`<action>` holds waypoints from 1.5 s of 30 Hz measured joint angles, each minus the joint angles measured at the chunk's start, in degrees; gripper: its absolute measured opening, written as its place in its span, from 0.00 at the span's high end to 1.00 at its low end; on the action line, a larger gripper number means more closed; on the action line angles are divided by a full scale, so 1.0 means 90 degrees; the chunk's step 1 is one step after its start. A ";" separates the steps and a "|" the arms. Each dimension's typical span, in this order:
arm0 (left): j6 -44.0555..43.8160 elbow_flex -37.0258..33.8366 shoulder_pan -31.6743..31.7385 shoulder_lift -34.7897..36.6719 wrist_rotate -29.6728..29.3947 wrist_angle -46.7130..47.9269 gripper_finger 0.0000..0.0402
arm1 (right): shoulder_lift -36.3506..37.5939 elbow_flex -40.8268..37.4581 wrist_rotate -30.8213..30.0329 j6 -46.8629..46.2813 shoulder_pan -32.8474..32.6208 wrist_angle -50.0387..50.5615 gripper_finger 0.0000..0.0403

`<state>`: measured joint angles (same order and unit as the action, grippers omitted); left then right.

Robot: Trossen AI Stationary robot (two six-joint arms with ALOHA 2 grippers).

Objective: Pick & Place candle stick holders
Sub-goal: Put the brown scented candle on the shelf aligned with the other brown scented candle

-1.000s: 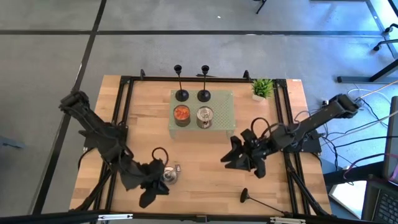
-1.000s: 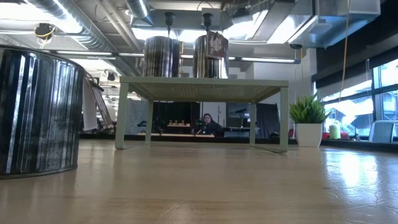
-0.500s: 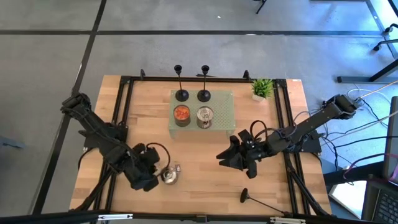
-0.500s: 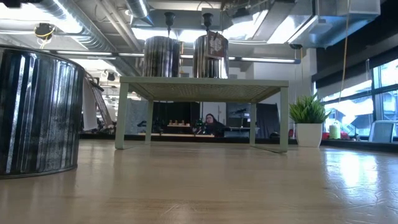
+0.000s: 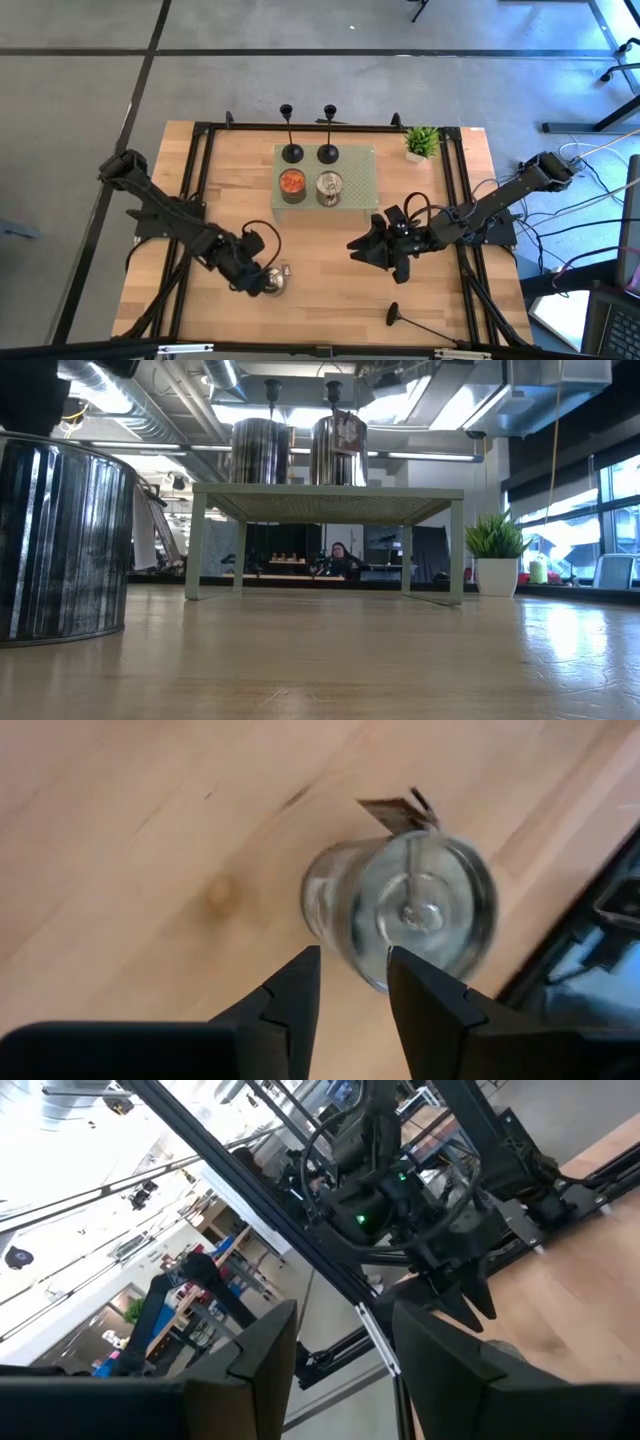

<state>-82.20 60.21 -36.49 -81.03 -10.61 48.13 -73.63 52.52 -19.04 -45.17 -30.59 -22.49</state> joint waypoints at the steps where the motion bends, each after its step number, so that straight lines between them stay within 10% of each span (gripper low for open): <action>1: -0.0087 -0.0039 -0.0042 0.0000 -0.0083 -0.0028 0.71 | 0.0000 0.0000 -0.0001 -0.0001 0.0000 0.0001 0.57; 27: 0.0210 -0.0059 -0.0119 -0.0896 0.0301 -0.0948 0.71 | 0.0000 0.0001 -0.0263 -0.0097 0.0063 0.0378 0.57; 37: 0.0417 -0.0077 -0.0053 -0.0769 0.0027 -0.0877 0.97 | 0.0000 0.0001 -0.0263 -0.0121 0.0063 0.0380 0.57; 45: 0.0687 -0.0083 0.0174 -0.0775 0.0139 -0.1084 0.99 | 0.0000 0.0000 -0.0263 -0.0124 0.0063 0.0474 0.57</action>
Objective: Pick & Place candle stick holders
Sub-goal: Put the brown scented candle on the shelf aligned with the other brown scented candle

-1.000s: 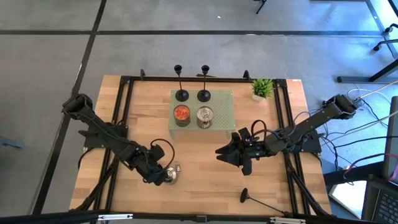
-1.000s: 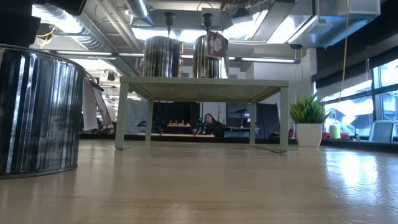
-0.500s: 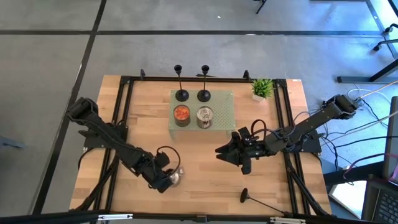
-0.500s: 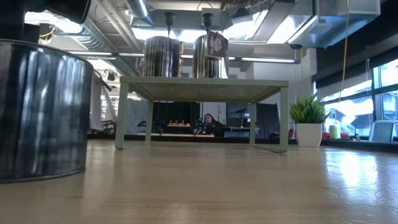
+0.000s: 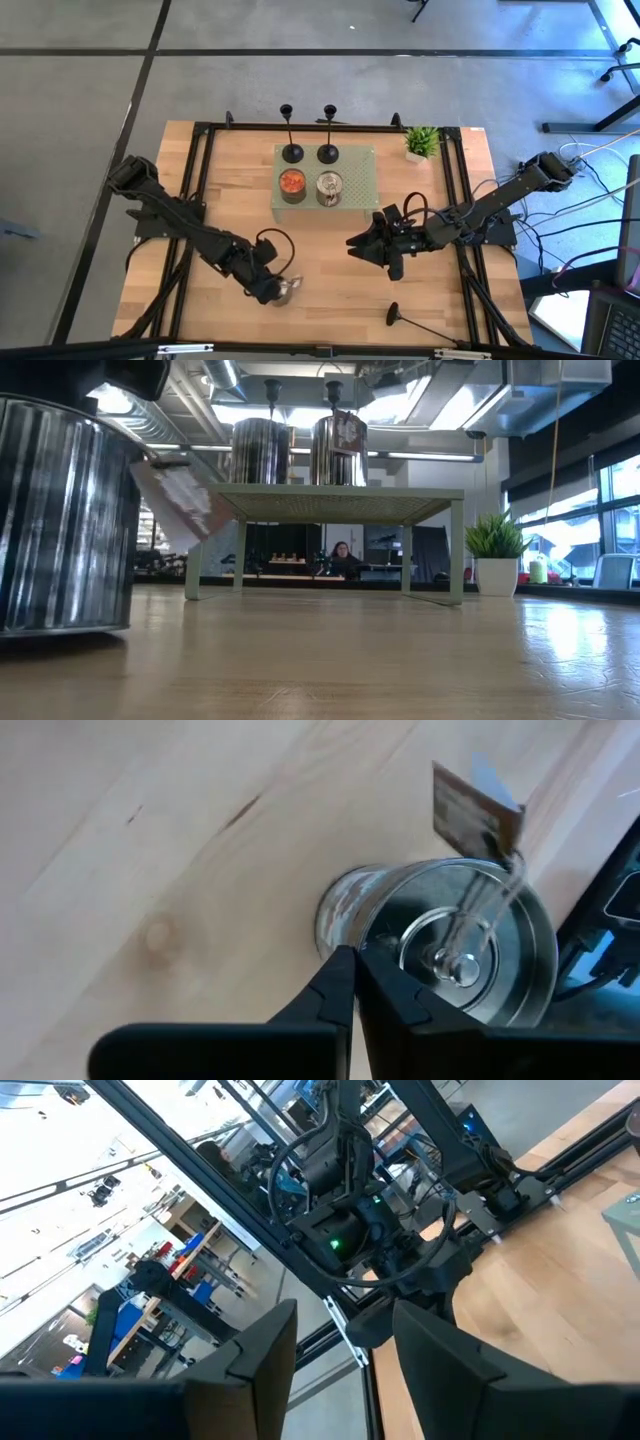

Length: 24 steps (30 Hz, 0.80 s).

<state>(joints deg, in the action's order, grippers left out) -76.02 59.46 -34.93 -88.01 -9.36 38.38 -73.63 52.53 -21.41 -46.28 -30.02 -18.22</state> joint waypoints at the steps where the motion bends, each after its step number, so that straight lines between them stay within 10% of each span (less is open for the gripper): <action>1: 0.0032 -0.0002 0.0028 0.0000 0.0008 -0.0036 0.99 | 0.0000 -0.0001 0.0000 -0.0004 0.0000 0.0017 0.57; 24: 0.0618 0.0527 0.0875 0.0690 0.0106 -0.1429 1.00 | -0.0545 0.0345 -0.0719 0.1073 -0.0544 0.1771 0.44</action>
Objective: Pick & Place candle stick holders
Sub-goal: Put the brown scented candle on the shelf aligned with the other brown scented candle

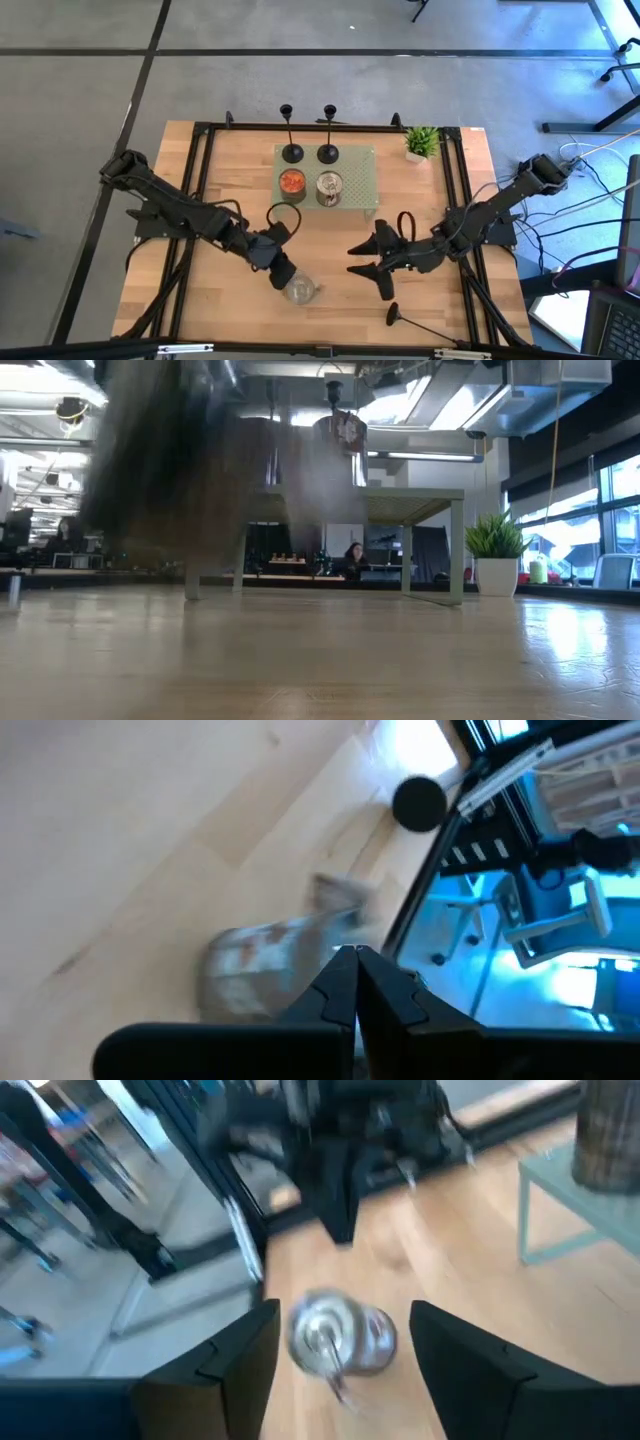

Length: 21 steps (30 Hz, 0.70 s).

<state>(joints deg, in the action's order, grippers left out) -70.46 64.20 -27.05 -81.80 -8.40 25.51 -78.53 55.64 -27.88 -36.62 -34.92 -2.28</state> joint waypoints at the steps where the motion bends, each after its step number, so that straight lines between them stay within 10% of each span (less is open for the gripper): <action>1: 0.0065 0.0000 0.0045 0.0002 0.0022 0.0022 1.00 | -0.0072 0.0045 -0.0002 0.0000 0.0000 0.0163 0.43; 21: 0.0371 -0.0007 -0.0498 -0.0051 -0.0725 0.2765 1.00 | -0.0742 0.0105 0.0457 -0.0554 0.0012 0.0066 0.40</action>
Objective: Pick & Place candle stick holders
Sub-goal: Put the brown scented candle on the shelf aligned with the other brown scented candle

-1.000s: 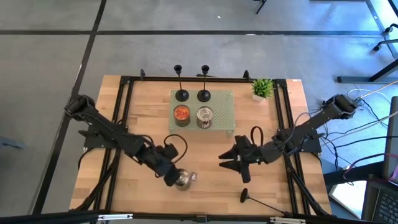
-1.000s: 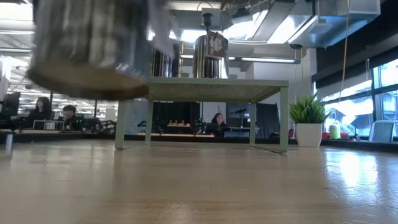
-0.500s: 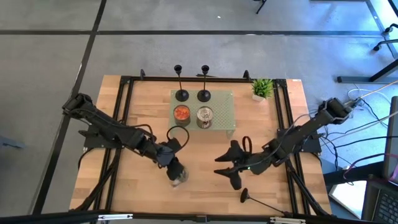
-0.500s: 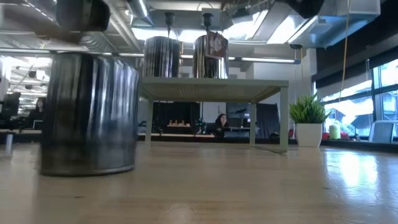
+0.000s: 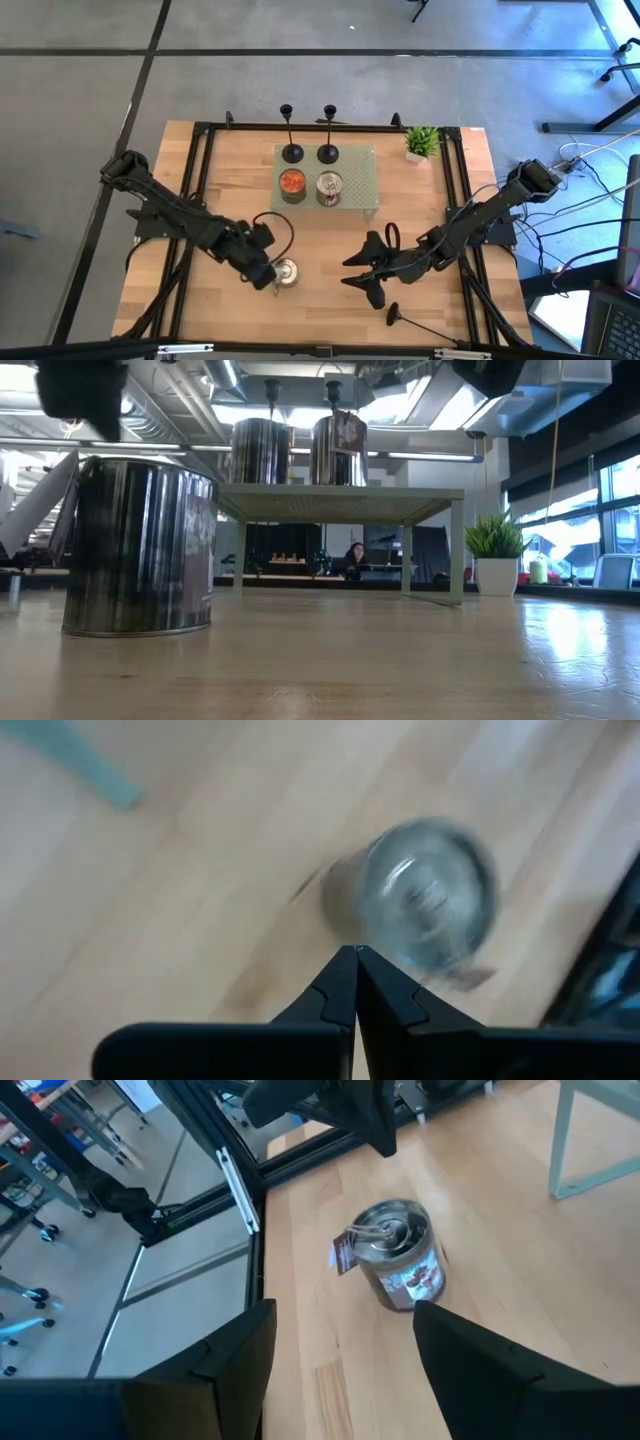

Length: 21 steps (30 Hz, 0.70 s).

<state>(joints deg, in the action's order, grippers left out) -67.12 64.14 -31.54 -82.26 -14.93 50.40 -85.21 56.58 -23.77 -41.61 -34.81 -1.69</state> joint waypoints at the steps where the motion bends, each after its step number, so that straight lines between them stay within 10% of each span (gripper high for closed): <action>1: -0.0040 0.0000 -0.0027 0.0000 0.0050 0.0113 1.00 | 0.0000 0.0000 0.0000 -0.0002 0.0000 -0.0003 0.40; 21: -0.1182 0.0000 -0.0063 -0.0613 0.0761 -0.0329 0.67 | 0.0000 0.0000 -0.0008 -0.0184 0.0152 -0.0029 0.40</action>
<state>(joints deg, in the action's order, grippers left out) -77.76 64.14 -32.11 -87.77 -8.08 47.44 -85.21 56.58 -23.84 -43.27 -33.44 -1.96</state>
